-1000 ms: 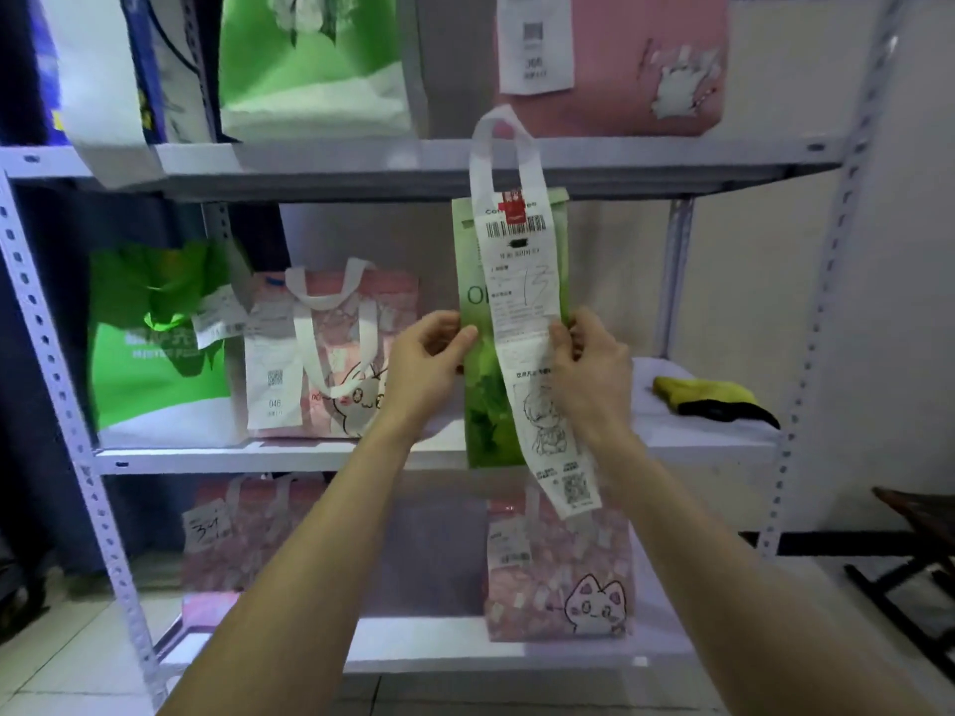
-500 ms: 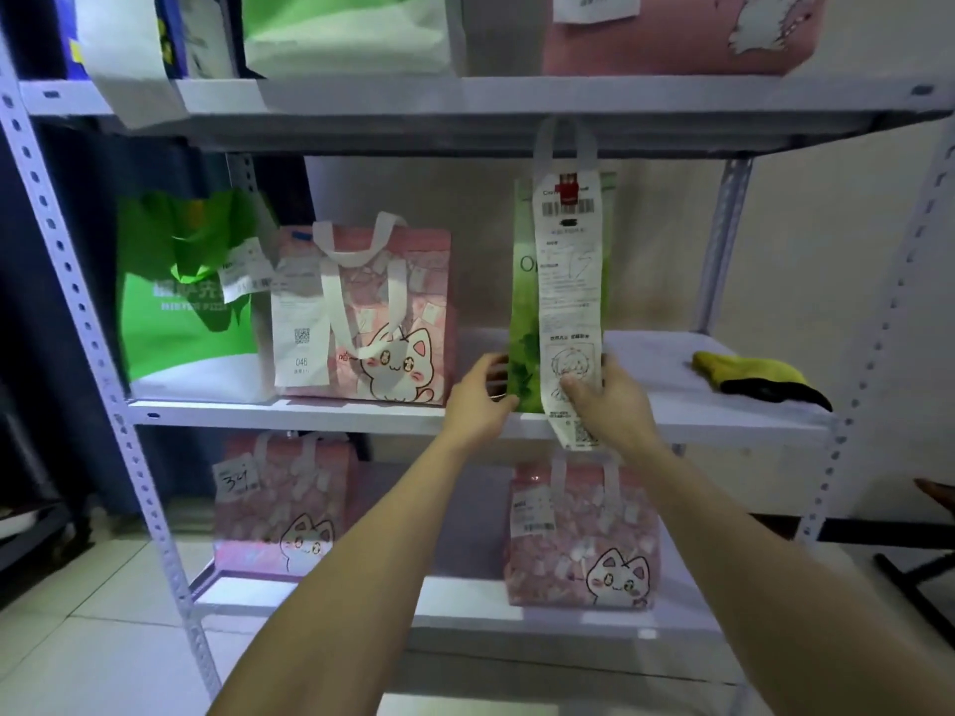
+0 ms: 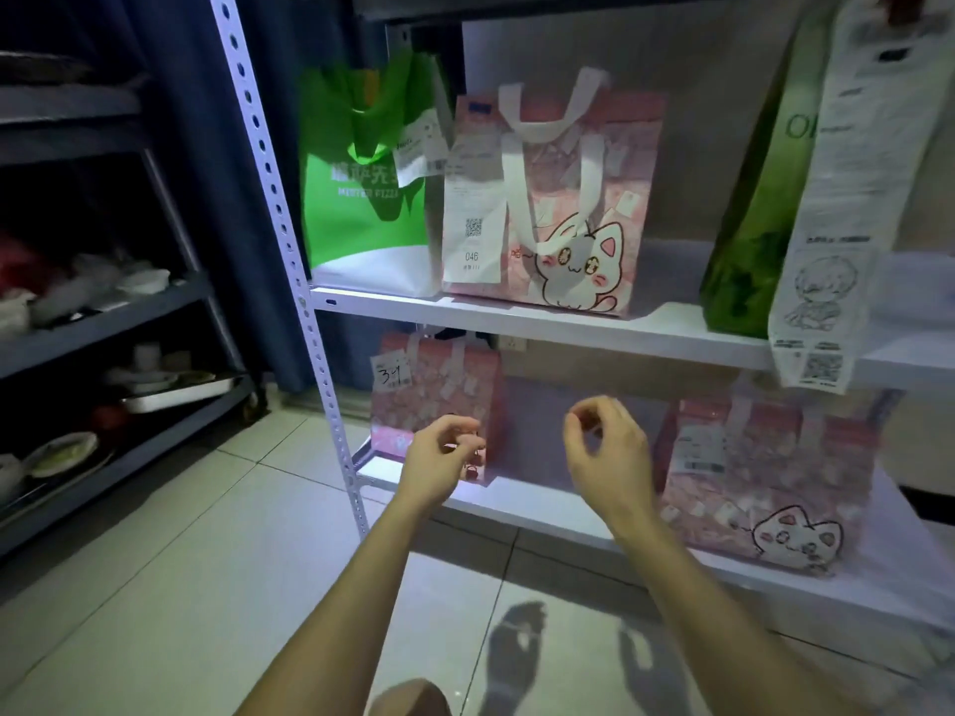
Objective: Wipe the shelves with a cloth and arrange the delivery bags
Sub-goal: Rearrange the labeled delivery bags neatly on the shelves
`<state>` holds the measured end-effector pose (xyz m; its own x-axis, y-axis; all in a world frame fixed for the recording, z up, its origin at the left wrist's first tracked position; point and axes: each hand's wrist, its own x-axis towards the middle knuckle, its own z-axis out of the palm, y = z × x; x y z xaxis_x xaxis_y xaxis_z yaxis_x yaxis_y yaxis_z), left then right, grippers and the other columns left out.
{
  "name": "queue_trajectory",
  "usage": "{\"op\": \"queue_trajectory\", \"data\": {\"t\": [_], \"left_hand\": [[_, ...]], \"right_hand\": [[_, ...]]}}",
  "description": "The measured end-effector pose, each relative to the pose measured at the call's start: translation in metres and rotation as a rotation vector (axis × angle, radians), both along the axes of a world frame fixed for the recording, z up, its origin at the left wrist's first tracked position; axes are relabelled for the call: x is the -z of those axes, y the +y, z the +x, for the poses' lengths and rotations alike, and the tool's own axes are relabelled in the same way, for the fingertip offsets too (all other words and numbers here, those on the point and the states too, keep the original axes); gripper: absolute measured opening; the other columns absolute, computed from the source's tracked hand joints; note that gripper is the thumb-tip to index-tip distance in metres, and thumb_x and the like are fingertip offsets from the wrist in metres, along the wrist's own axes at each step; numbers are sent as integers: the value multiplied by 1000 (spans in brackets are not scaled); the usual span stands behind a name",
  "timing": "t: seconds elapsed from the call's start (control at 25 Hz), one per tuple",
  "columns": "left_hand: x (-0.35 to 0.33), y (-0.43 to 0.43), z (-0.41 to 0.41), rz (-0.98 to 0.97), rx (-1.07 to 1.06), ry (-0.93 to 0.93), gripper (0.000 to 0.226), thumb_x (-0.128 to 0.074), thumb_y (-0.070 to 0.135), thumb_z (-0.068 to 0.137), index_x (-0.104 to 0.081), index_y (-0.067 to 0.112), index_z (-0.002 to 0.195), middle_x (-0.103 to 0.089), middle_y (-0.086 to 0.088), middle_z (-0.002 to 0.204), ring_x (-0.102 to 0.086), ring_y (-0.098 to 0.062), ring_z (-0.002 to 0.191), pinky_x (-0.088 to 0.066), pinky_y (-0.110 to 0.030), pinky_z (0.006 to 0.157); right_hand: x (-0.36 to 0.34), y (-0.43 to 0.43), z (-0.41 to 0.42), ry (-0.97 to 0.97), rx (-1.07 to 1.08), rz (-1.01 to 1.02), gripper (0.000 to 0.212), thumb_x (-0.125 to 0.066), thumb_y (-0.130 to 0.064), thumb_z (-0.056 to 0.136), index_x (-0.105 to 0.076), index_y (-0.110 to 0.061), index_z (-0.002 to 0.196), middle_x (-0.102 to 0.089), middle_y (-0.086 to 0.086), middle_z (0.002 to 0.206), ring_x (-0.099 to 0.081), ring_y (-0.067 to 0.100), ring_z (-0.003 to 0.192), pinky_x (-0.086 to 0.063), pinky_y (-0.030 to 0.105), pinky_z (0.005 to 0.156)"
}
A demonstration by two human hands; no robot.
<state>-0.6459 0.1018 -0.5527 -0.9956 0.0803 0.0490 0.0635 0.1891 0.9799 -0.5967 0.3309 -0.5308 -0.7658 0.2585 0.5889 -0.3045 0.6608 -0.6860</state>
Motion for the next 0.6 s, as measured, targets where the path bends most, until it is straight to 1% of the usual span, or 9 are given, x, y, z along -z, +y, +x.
{"op": "queue_trajectory", "data": {"t": [0.08,0.16,0.24,0.28,0.36,0.4,0.48,0.56,0.6], "left_hand": [[22,-40,-8,-30,-67,-62,17,-72,5,102,-74,12,118,-80,-18,107,-81,-27,87,-68,-48,83],[38,-73,-22,-49,-129,-80,19,-71,7,103,-74,15,120,-78,-16,109,-81,-30,94,-69,-44,83],[49,-98,-38,-59,-171,-88,21,-69,9,104,-72,15,124,-76,-19,112,-78,-34,105,-67,-42,85],[52,-106,-48,-67,-183,-97,23,-69,10,104,-72,15,127,-74,-18,113,-75,-35,110,-66,-43,89],[52,-113,-68,-100,-209,-103,28,-70,12,104,-70,17,131,-74,-12,117,-72,-33,117,-63,-50,102],[52,-113,-80,-131,-212,-93,31,-70,12,104,-68,17,134,-74,-9,123,-70,-30,121,-59,-52,107],[50,-107,-105,-201,-208,-73,41,-71,12,103,-62,15,143,-69,-8,138,-65,-27,130,-51,-50,118],[48,-102,-129,-237,-221,-80,53,-73,11,102,-54,12,151,-62,-10,149,-58,-27,138,-46,-46,122],[49,-101,-139,-239,-235,-92,58,-73,10,102,-50,11,155,-59,-11,153,-56,-29,141,-45,-46,123]], "right_hand": [[21,-23,-23,-138,-73,26,9,-64,-24,100,-62,-29,92,-63,-16,93,-62,2,88,-51,28,78],[28,-40,-50,-253,-91,52,5,-65,-29,100,-63,-28,96,-65,-14,96,-62,2,87,-50,27,77],[25,-48,-73,-357,-64,87,9,-67,-34,100,-65,-25,102,-68,-9,101,-64,9,89,-55,32,81],[23,-49,-81,-403,-48,100,12,-68,-36,100,-66,-25,105,-69,-8,103,-66,12,91,-58,35,84],[19,-45,-93,-484,-32,100,22,-69,-41,99,-67,-23,111,-71,-5,108,-69,17,97,-59,37,86],[20,-42,-99,-527,-16,106,27,-70,-43,99,-68,-21,114,-72,-4,110,-69,20,99,-58,37,86],[24,-38,-114,-616,8,162,37,-69,-47,98,-68,-15,116,-72,2,110,-69,26,101,-56,37,81],[32,-42,-128,-696,17,170,43,-70,-51,98,-68,-11,115,-72,6,109,-69,28,97,-51,34,73],[37,-48,-135,-730,13,154,44,-70,-52,97,-68,-12,114,-72,6,108,-68,27,94,-49,32,69]]}}
